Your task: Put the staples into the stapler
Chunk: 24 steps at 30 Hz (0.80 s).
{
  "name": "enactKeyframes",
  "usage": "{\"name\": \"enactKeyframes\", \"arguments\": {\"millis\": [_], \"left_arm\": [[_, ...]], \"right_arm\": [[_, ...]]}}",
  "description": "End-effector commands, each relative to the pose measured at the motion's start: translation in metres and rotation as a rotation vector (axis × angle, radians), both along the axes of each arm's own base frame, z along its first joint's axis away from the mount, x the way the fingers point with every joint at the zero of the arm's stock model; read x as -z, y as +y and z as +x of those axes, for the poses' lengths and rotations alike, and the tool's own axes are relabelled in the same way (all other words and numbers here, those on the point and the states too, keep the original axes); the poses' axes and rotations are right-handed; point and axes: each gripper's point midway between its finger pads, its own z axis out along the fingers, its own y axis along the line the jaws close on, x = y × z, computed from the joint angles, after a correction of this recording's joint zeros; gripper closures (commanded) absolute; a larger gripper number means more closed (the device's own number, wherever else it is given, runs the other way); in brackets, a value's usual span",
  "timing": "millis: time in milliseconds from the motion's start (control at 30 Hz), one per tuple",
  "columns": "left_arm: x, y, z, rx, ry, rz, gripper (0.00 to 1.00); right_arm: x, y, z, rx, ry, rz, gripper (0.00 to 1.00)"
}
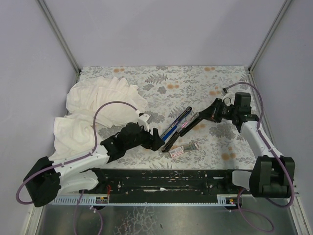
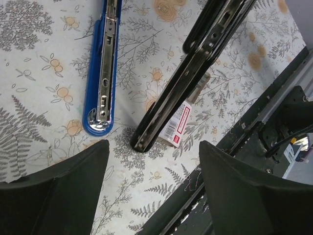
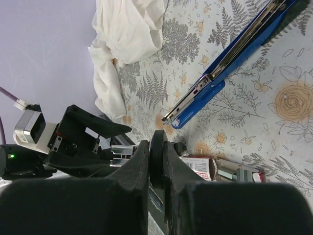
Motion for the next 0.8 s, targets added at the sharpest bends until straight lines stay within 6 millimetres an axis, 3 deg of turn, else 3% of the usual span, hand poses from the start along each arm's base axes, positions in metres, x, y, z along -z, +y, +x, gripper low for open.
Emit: {"name": "enactKeyframes", "arguments": {"millis": [0,133,433,633,767], "left_arm": [[-0.023,-0.022,0.012,0.065,-0.086,-0.036,0.26],[-0.014,-0.028,0.018,0.091,-0.097,0.016,0.28],[0.015,-0.048,0.028,0.156,-0.099,0.129,0.4],[0.036,-0.044,0.026,0.147,-0.101,0.219,0.47],[0.052,-0.037,0.021,0.135,-0.091,0.273,0.55]], "right_arm": [[-0.011,0.021,0.002,-0.087,-0.055,0.097,1.0],[0.009,0.032,0.005,-0.12,-0.052,0.11,1.0],[0.058,0.037,0.022,-0.152,-0.026,0.126,1.0],[0.081,0.035,0.032,-0.143,-0.019,0.1,1.0],[0.097,0.029,0.037,-0.12,-0.016,0.021,0.9]]}}
